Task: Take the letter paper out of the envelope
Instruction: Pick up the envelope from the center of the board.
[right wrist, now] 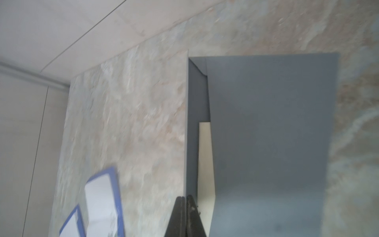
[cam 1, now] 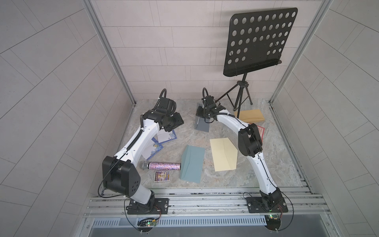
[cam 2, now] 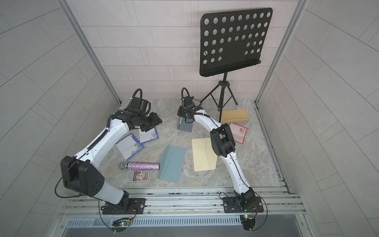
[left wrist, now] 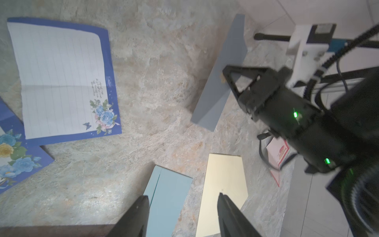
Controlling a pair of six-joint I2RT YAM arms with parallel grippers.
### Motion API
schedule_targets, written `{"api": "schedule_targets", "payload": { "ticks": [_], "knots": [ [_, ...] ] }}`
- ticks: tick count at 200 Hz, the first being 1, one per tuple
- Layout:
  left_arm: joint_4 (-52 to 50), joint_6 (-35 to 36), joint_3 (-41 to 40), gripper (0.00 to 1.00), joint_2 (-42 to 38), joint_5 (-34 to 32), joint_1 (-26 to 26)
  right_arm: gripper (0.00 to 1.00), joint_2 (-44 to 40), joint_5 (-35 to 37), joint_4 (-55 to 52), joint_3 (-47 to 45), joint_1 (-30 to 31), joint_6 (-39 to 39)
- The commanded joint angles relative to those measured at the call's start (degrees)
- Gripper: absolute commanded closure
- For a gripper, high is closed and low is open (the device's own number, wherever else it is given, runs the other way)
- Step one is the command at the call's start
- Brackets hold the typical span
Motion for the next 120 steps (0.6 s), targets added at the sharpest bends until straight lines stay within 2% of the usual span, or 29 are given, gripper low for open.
{"api": "schedule_targets", "payload": {
  "ticks": [1, 22, 47, 82, 86, 120],
  "knots": [
    [-4.1, -4.9, 5.0, 0.34, 1.7, -1.9, -0.1, 1.00, -11.2, -5.2, -3.3, -7.2, 0.3, -9.4],
    [-4.9, -10.0, 6.6, 0.33, 2.8, -0.3, -0.1, 1.00, -19.5, -6.1, -4.0, -13.9, 1.1, -13.9],
    [-6.0, -15.9, 8.5, 0.29, 3.3, 3.0, -0.1, 1.00, -28.8, -3.7, -6.7, -20.2, 3.3, -21.6],
    [-7.5, -21.5, 13.2, 0.28, 2.4, 8.1, -0.4, 1.00, -40.4, 3.1, -9.9, -27.8, 8.8, -34.1],
    [-7.6, -22.2, 13.5, 0.25, 2.2, 8.8, -0.5, 1.00, -41.5, 4.1, -10.3, -28.4, 9.6, -35.7],
    [-7.6, -27.6, 12.2, 0.21, -2.1, 12.3, -1.6, 1.00, -49.1, 14.1, -11.7, -33.5, 15.9, -45.3]
  ]
}}
